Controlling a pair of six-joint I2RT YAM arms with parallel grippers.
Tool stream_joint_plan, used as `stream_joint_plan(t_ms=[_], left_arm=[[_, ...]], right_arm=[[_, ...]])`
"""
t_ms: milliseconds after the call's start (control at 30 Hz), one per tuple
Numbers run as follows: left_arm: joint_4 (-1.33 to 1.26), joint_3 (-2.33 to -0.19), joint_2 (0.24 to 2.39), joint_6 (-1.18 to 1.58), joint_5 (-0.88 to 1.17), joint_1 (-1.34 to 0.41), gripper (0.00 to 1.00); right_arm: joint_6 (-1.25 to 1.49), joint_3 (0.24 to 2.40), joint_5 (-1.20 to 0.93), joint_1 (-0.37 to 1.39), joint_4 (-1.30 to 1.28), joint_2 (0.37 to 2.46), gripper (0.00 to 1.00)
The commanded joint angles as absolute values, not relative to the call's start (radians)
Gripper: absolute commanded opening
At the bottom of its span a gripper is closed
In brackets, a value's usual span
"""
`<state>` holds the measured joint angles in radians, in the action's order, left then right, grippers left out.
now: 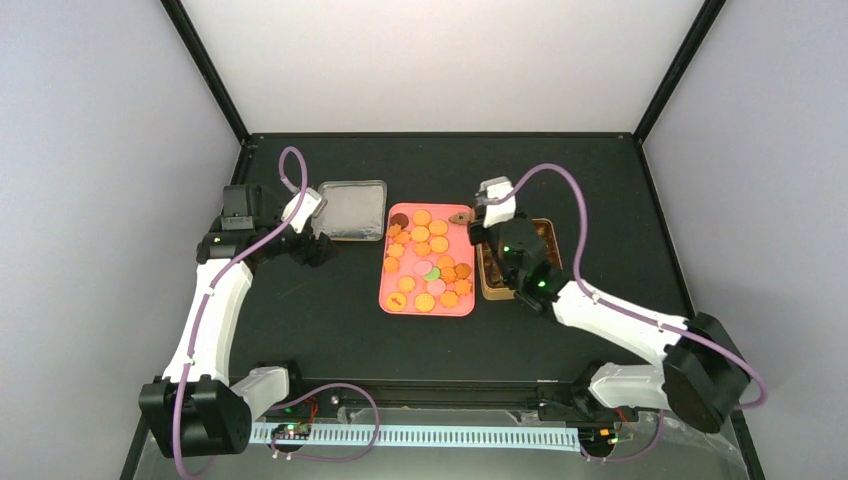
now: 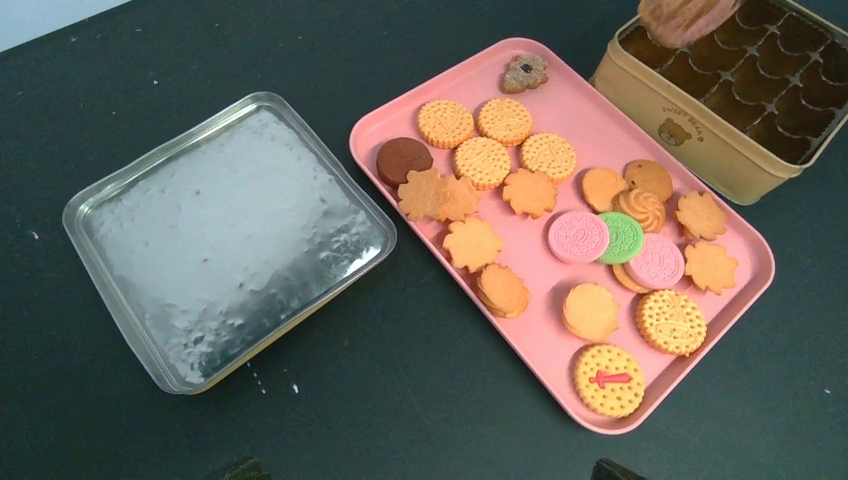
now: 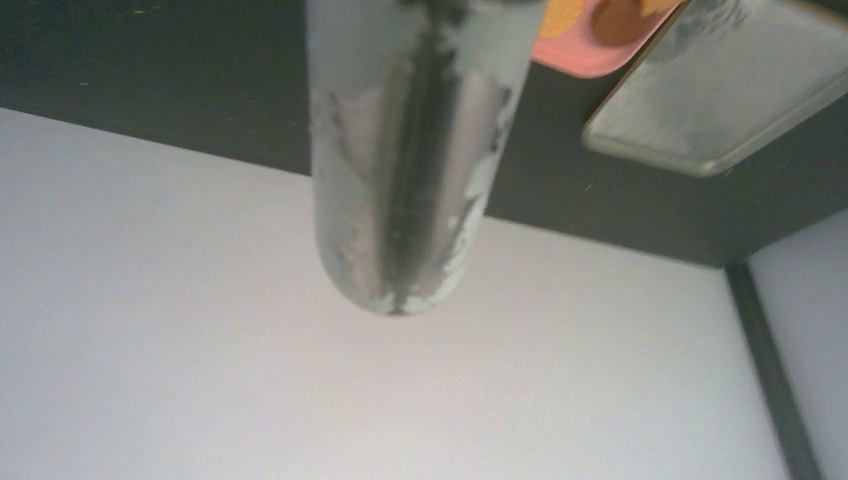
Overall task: Pack the cookies
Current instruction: Place the fake cookies in the empty pocket of the box.
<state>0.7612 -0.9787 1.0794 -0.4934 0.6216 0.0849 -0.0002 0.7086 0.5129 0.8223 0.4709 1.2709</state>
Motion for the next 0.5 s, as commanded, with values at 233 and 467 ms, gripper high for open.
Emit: stream_joint_plan(t_ms=[233,467], left_arm=[[0.761,-0.963,1.154,-0.56,0.69,0.093,0.86],[0.704,-0.933,1.177,-0.562,0.709,0.094,0.85]], right_arm=[[0.051,0.7,0.463,0.653,0.367,1.137,0.06],[0.062,0.722,0.447,0.596,0.36,1.203,0.06]])
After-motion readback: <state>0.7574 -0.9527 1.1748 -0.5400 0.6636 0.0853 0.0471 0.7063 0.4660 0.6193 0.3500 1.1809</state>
